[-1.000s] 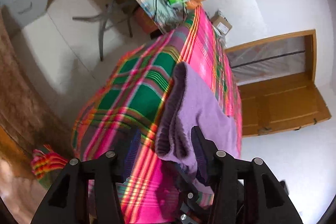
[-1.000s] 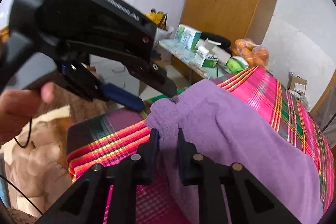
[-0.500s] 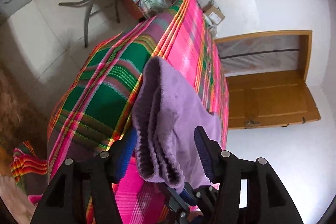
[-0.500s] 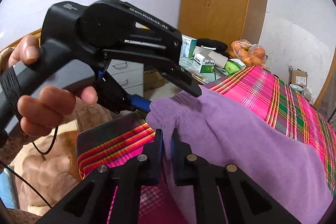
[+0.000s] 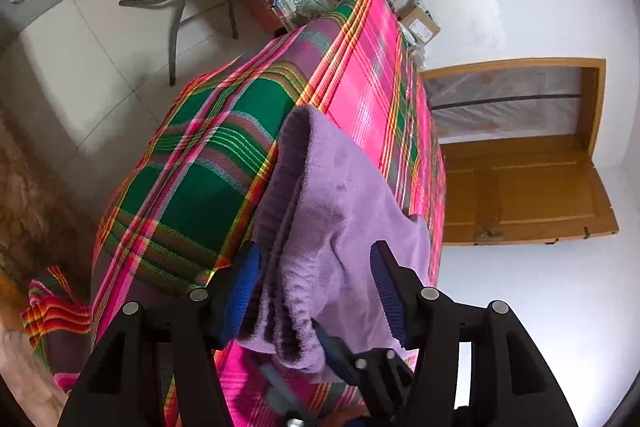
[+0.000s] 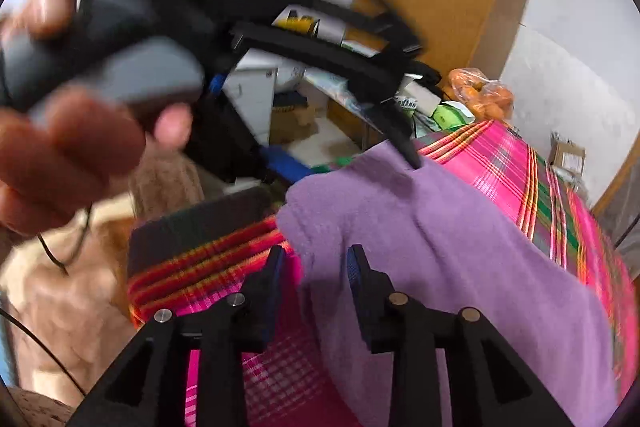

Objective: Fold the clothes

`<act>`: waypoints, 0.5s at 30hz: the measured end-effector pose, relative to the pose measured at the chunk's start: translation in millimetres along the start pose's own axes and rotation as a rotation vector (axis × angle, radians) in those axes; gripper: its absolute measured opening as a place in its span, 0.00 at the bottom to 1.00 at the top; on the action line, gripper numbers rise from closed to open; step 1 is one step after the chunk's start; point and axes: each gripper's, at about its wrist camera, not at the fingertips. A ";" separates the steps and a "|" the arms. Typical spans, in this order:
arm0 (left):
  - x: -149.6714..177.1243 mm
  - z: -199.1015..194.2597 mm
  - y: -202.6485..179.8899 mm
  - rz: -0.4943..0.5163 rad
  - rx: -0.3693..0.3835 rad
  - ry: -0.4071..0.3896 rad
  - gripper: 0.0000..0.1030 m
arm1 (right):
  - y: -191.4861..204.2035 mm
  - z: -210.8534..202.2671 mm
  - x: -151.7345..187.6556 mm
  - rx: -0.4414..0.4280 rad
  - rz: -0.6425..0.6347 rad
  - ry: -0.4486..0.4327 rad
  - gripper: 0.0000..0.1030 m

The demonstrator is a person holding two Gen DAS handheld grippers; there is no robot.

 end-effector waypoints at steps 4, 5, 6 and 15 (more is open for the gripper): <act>1.5 -2.1 1.2 0.002 -0.005 0.004 0.57 | 2.9 0.3 -4.2 0.021 -0.011 0.005 0.31; 2.0 -3.6 1.6 0.002 -0.008 0.003 0.57 | 1.0 0.0 -4.9 0.018 0.000 0.006 0.27; 2.7 -5.5 1.9 0.006 -0.010 -0.001 0.57 | -1.0 -0.4 -5.5 0.014 0.011 0.007 0.22; -0.2 -1.4 0.8 -0.007 0.029 0.012 0.59 | -17.1 -40.8 -9.4 0.016 0.068 -0.145 0.12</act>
Point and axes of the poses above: each gripper's, at about its wrist camera, not at the fingertips, and z roughly the way its jaws point, y to its left, x to its underside, and after that the axes turned 3 degrees about -x, right-handed
